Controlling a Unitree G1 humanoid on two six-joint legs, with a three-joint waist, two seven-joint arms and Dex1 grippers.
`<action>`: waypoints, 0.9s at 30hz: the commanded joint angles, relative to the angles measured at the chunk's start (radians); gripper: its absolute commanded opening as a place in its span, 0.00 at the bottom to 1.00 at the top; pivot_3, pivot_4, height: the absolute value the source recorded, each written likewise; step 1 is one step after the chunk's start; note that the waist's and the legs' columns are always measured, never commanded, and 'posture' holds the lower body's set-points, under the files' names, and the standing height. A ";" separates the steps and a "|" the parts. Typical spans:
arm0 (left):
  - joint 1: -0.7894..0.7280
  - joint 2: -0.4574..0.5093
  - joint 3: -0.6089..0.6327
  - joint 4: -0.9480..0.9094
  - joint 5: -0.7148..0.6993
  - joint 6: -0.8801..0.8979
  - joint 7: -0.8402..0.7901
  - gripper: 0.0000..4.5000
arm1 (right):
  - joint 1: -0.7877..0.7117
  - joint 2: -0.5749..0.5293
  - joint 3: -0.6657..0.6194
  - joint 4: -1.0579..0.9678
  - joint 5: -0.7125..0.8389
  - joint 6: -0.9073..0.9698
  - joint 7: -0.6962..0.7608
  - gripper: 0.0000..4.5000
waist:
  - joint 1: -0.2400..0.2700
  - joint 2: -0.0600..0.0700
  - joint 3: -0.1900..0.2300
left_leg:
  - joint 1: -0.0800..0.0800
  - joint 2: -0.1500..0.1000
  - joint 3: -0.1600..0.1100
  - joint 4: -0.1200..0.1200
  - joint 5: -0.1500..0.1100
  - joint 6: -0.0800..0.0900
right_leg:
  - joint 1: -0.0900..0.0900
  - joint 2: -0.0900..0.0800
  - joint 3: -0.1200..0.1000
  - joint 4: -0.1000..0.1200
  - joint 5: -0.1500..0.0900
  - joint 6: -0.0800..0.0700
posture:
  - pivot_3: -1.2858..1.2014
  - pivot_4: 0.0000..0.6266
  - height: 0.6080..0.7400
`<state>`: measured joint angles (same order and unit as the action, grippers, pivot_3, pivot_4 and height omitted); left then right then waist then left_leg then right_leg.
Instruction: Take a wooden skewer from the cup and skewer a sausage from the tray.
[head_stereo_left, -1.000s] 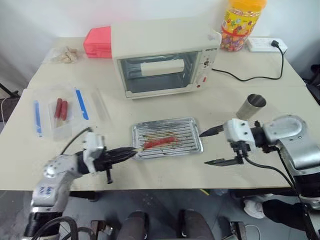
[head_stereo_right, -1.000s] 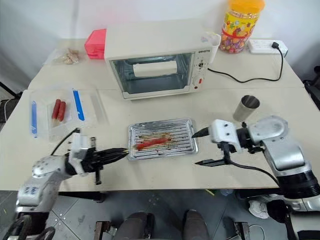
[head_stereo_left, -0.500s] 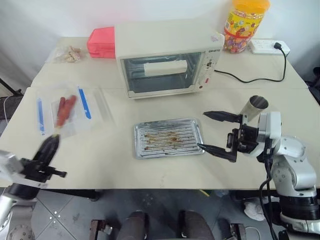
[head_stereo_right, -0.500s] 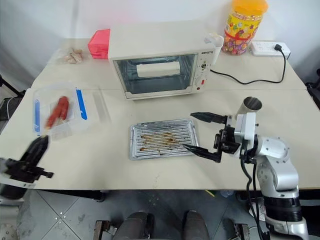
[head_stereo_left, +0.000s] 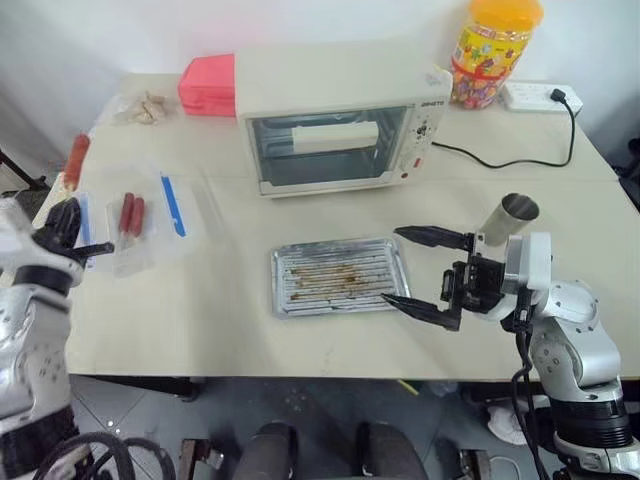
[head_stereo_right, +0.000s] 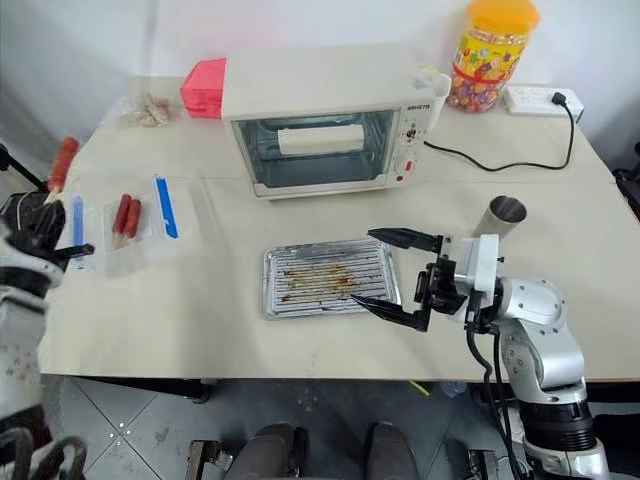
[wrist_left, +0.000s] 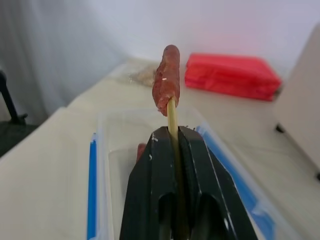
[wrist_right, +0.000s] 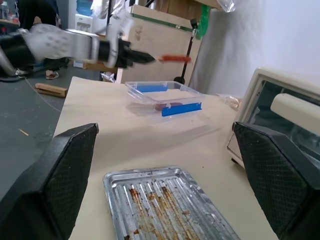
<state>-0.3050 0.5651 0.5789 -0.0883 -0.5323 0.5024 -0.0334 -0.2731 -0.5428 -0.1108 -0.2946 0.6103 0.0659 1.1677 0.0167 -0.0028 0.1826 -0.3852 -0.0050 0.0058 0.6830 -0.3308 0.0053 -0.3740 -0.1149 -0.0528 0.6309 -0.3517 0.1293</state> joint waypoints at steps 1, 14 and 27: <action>-0.079 0.038 -0.041 0.097 0.059 -0.010 -0.009 0.00 | -0.021 -0.004 0.002 -0.052 0.007 -0.007 -0.023 1.00 | -0.005 0.000 0.000 | 0.000 0.000 0.000 0.000 0.000 0.000 | 0.000 0.000 0.000 0.000 0.000 0.000 | 0.52 0.24 1.00; 0.015 0.018 0.029 -0.040 0.013 0.107 -0.026 0.60 | -0.035 -0.032 -0.012 -0.025 -0.011 -0.032 -0.031 1.00 | -0.019 -0.001 0.000 | 0.000 0.001 0.001 0.000 0.000 0.000 | -0.001 -0.001 0.000 0.000 0.000 0.000 | 0.52 0.24 1.00; 0.377 0.303 -0.041 -0.225 -0.080 -0.216 -0.997 1.00 | 0.051 -0.144 -0.055 0.064 -0.014 -0.068 0.099 1.00 | -0.020 0.000 0.000 | 0.000 0.001 0.002 -0.003 0.000 -0.001 | 0.000 -0.002 0.001 -0.004 0.000 0.000 | 0.52 0.24 1.00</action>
<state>0.0603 0.8571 0.5560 -0.3122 -0.6335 0.3529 -0.9349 -0.2309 -0.6749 -0.1388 -0.2271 0.5919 0.0214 1.2450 -0.0034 -0.0025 0.1823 -0.3848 -0.0036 0.0079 0.6800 -0.3309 0.0048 -0.3736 -0.1166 -0.0519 0.6274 -0.3521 0.1286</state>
